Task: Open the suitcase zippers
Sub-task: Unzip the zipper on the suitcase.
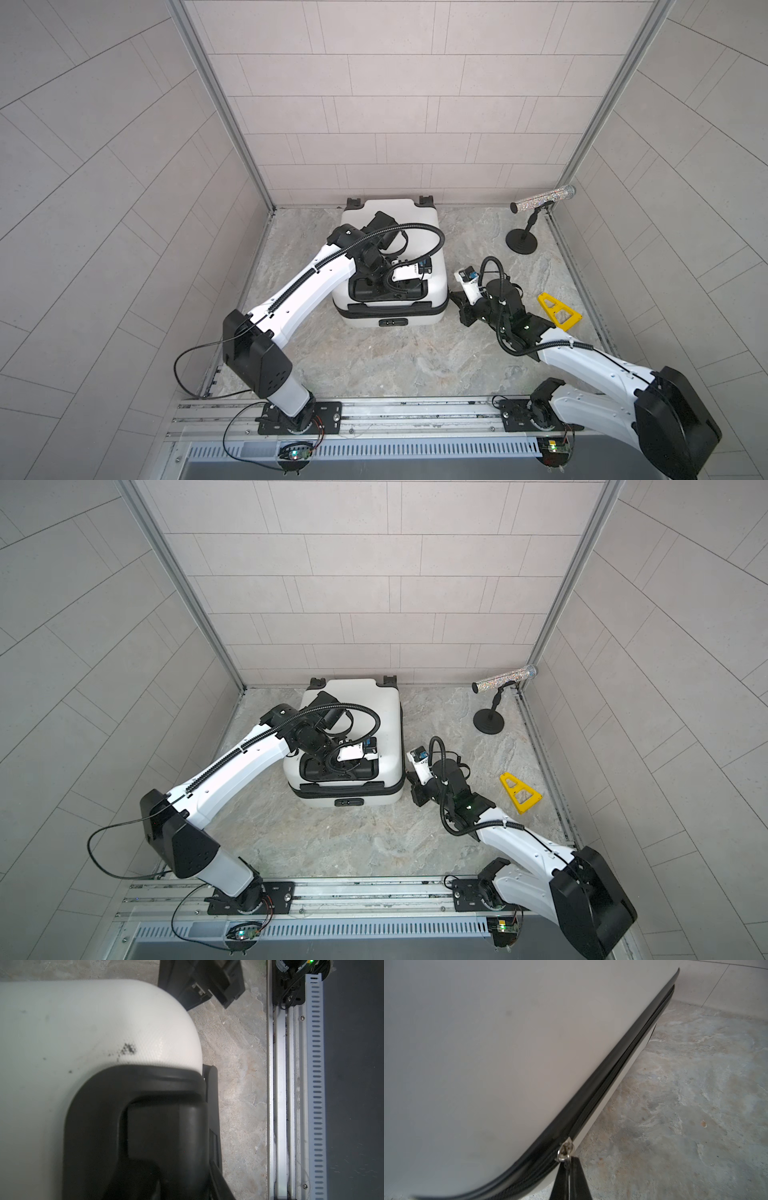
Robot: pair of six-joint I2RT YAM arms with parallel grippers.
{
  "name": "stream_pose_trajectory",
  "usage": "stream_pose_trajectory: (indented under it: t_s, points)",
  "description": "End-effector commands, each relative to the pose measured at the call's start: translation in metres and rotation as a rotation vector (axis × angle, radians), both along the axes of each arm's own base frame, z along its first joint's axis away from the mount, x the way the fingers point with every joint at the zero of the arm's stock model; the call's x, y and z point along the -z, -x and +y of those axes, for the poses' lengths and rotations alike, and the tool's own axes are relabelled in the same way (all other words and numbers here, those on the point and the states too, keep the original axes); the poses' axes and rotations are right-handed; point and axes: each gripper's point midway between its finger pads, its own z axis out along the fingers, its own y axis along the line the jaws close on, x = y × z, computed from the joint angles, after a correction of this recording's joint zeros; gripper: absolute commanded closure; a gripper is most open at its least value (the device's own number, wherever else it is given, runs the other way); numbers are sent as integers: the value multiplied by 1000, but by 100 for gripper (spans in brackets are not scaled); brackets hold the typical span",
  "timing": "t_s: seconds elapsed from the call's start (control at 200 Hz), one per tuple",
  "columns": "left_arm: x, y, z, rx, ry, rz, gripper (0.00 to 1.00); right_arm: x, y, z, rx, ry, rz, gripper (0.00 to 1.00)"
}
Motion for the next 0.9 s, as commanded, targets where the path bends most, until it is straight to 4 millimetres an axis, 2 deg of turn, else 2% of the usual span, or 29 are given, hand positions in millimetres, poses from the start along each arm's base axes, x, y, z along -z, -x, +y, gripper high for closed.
stream_pose_trajectory:
  t_s: [0.0,0.07,0.08,0.12,0.27,0.365,0.395,0.435,0.505,0.546,0.671,0.736,0.816,0.891]
  points:
    - [-34,42,-13,165,156,-10,93,-29,-38,-9,93,-20,-86,100]
    - [-33,51,-15,191,167,3,93,-24,-53,-12,101,-22,-72,100]
    - [-33,52,-15,194,170,4,93,-31,-59,-12,104,-30,-86,100]
    - [-34,59,-16,214,185,10,93,-36,-72,-14,115,-44,-91,100]
    - [-29,83,-18,273,198,33,93,-41,-121,-18,144,-45,-92,100]
    - [-22,85,-18,241,191,20,85,-42,-141,-17,133,-47,-88,100]
    - [-20,79,-17,196,184,1,79,-42,-141,-15,111,-46,-88,100]
    - [-21,62,-18,92,172,-47,65,-43,-139,-13,95,-48,-82,100]
    - [-33,24,-15,-131,164,-145,41,-40,-130,-11,88,-48,-84,100]
    - [-39,12,-13,-200,165,-177,32,-38,-126,-10,88,-48,-86,100]
    - [-54,-4,-10,-320,188,-189,21,-25,-114,-9,90,-45,-56,100]
    - [-64,-20,-2,-456,207,-177,16,-21,-110,-8,84,-38,-51,100]
    - [-73,-47,23,-686,202,-160,13,-19,-106,-7,76,-29,-44,100]
    - [-75,-75,59,-947,188,-110,10,-20,-105,-4,66,-27,-45,100]
